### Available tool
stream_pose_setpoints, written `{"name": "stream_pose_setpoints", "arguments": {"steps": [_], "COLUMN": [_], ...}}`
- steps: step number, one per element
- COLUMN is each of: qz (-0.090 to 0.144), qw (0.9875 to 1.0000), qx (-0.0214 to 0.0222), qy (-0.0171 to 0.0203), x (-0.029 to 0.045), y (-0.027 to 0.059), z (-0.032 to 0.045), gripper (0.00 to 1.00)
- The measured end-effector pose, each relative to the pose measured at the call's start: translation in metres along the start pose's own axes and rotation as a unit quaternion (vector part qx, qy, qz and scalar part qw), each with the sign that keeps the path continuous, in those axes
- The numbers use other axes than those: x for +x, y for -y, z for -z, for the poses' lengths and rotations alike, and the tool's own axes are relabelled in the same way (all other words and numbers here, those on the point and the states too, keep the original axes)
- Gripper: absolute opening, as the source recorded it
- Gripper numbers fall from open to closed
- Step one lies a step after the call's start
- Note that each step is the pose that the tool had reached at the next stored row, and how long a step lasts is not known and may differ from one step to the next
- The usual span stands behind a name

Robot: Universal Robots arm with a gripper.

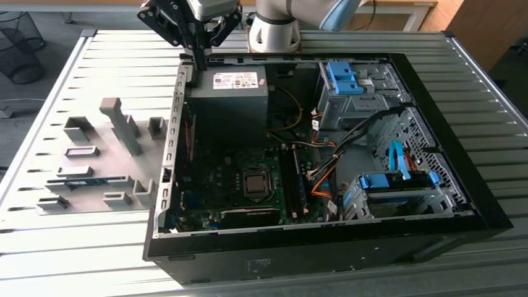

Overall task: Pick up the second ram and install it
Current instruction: 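Reach for the second ram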

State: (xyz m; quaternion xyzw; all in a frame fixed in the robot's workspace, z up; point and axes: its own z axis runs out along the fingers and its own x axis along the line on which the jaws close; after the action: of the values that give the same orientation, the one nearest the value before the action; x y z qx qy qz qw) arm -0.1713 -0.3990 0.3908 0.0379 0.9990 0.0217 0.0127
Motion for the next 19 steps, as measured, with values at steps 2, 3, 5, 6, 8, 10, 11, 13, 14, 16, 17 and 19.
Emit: {"name": "stream_pose_setpoints", "arguments": {"steps": [2,3,5,6,8,10,11,13,14,16,17,19], "qz": [0.0,0.0,0.0,0.0,0.0,0.0,0.0,0.0,0.0,0.0,0.0,0.0], "qw": [1.0,1.0,1.0,1.0,1.0,1.0,1.0,1.0,1.0,1.0,1.0,1.0], "qx": [0.0,0.0,0.0,0.0,0.0,0.0,0.0,0.0,0.0,0.0,0.0,0.0], "qy": [0.0,0.0,0.0,0.0,0.0,0.0,0.0,0.0001,0.0,0.0,0.0,0.0], "x": [0.0011,0.0016,0.0028,0.0034,0.0044,0.0052,0.0056,0.0064,0.0068,0.0076,0.008,0.0088], "y": [0.0,0.0001,0.0002,0.0002,0.0003,0.0004,0.0004,0.0005,0.0005,0.0006,0.0006,0.0007], "z": [0.0,-0.0001,0.0,-0.0001,0.0,-0.0001,-0.0001,-0.0001,-0.0001,-0.0001,-0.0001,-0.0002], "gripper": [0.1,0.1,0.1,0.1,0.1,0.1,0.1,0.1,0.1,0.1,0.1,0.1]}}
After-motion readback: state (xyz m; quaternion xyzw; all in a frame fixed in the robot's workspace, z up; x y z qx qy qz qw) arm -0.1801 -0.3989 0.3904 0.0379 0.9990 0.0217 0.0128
